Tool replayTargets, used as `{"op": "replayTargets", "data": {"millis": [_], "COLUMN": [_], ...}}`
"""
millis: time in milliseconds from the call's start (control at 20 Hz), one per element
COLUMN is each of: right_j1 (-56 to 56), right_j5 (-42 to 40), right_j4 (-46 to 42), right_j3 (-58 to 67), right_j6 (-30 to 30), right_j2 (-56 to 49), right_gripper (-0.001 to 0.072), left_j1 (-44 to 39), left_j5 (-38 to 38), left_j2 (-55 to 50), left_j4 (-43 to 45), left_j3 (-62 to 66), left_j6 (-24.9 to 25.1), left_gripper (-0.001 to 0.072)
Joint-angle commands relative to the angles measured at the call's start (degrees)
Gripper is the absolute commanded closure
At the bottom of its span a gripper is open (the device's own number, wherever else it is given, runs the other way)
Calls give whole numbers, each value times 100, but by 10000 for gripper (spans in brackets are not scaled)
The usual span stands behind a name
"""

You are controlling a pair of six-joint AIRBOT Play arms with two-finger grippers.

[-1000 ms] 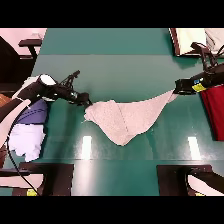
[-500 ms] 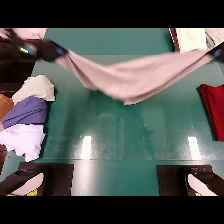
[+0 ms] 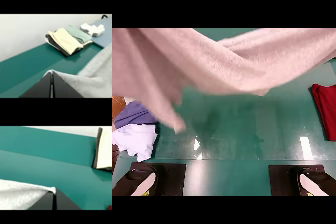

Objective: Fold the shirts.

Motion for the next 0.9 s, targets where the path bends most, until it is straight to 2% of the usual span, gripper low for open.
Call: {"op": "replayTargets", "data": {"millis": [0,100,250,350,450,650,700,750,800,850], "right_j1": [0,0,122,138,140,138,138,116,39,-59], "right_j5": [232,269,297,280,109,-271,-323,-372,-420,-442], "right_j4": [-184,-177,-186,-177,-157,-118,-92,61,334,704], "right_j3": [-59,-511,-909,-966,-964,-964,-964,-962,-962,-962], "right_j6": [173,264,295,295,293,205,205,164,74,-15], "right_j2": [-302,-638,-1469,-2138,-2806,-3825,-3985,-4116,-4197,-4240], "right_gripper": [697,697,697,697,697,694,694,637,435,357], "left_j1": [7,7,7,7,7,7,7,9,46,103], "left_j5": [-431,-1027,-1244,-992,-374,236,326,424,424,304], "left_j2": [-175,-629,-1443,-2074,-2769,-3919,-4044,-4072,-4068,-4061], "left_j4": [1123,1864,1808,1449,1307,1379,1377,1384,1386,1373], "left_j3": [225,59,-914,-1779,-2527,-2763,-2761,-2761,-2708,-2575], "left_j6": [-372,-610,-605,-599,-553,-557,-560,-610,-616,-625], "left_gripper": [687,686,686,685,685,682,454,120,95,96]}}
